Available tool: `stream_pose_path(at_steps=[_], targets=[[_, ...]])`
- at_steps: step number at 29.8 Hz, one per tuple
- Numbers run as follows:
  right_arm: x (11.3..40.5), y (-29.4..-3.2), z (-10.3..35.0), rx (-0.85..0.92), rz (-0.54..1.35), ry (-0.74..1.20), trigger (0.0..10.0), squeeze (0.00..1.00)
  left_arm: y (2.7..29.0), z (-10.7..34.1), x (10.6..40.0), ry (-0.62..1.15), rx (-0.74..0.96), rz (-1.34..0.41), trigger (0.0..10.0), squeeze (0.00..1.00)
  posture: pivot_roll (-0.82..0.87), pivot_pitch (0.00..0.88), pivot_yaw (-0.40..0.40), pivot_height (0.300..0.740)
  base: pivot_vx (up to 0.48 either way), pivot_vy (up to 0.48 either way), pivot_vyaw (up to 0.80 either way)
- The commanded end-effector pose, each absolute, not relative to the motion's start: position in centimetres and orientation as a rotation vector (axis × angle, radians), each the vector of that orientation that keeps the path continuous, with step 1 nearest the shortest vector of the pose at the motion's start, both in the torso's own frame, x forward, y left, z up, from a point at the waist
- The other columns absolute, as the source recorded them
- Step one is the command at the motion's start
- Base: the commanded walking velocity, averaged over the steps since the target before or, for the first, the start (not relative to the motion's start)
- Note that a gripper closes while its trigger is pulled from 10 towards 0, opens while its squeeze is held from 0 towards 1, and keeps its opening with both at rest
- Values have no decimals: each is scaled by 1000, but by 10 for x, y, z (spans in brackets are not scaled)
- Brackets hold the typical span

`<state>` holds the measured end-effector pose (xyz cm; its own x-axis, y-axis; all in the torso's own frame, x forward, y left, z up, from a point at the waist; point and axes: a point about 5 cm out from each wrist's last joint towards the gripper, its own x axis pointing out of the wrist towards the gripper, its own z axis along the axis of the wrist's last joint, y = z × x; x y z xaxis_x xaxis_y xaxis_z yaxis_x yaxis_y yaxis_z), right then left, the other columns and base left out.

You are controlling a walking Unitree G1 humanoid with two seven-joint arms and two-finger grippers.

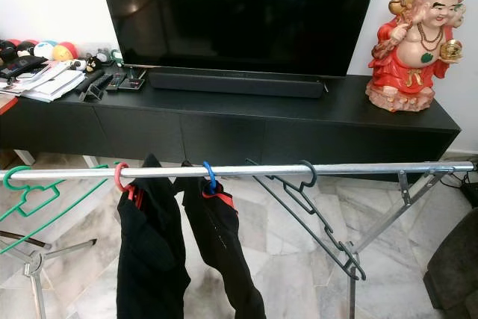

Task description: Hang hanger

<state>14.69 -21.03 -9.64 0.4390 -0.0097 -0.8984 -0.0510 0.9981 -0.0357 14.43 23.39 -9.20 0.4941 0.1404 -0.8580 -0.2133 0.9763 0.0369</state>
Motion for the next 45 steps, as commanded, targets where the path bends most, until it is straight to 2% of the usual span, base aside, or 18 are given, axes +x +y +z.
stream_pose_path(at_steps=[1, 33, 45], targets=[[145, -212, -97, -62, 21, 1119, 10000, 0, 234, -95, 136, 1068, -75, 218, 10000, 0, 19, 0, -11, 740, 0, 259, 0], [142, -211, -98, -51, 24, 1125, 10000, 0, 237, -92, 143, 1044, -73, 217, 10000, 0, 31, 0, -3, 740, 0, 430, 0], [144, -210, -98, -45, 24, 1120, 10000, 0, 225, -91, 152, 1015, -79, 200, 10000, 0, 35, 0, 1, 740, 0, 0, 0]])
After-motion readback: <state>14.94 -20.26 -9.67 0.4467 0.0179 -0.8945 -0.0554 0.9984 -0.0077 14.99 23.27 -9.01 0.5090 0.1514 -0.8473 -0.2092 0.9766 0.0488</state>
